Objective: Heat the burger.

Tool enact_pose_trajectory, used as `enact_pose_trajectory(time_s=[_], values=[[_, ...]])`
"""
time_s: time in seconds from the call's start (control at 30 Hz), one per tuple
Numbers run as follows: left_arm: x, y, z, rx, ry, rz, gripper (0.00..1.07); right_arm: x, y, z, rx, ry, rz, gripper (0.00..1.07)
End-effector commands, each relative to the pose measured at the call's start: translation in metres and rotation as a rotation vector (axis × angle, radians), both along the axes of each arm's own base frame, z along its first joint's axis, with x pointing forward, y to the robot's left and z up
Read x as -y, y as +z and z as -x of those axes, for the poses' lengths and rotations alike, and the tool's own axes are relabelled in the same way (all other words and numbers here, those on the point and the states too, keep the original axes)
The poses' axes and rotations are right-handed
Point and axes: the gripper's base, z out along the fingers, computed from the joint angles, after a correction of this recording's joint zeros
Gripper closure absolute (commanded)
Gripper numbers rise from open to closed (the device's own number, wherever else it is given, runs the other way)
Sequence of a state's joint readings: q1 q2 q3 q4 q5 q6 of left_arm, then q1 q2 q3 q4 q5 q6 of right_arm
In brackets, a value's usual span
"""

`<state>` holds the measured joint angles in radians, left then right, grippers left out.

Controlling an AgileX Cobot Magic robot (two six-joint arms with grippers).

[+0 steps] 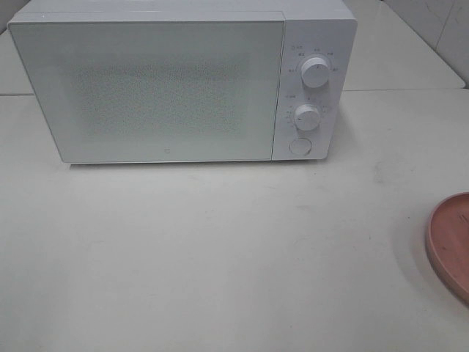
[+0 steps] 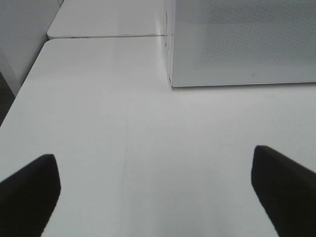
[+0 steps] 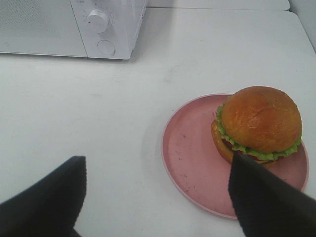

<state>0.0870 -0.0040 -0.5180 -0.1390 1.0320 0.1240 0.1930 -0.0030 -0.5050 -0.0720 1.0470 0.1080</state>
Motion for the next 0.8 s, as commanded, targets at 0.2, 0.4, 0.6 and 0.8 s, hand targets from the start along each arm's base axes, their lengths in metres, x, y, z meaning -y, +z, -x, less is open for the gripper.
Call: enact_pose_trajectory(time_s=[0.2,0.4,0.6,0.8], values=[[0.0005,-0.0064,0.0022,0.000,0.001,0.011,0.03,0.0009,0.0010,0.0038,0.038,-0.012,-0.009,0.31],[0.0005,-0.0064,0.0022,0.000,0.001,0.011,0.03,0.0009,0.0010,0.0038,0.038,-0.012,-0.009,0.31],[0.0005,-0.0064,0.0022,0.000,0.001,0.011,0.03,0.0009,0.0010,0.0038,0.038,-0.012,-0.009,0.31],[0.0005,-0.0064,0.0022,0.000,0.001,0.011,0.03,0.0009,0.0010,0.0038,0.038,-0.012,-0.009,0.31]])
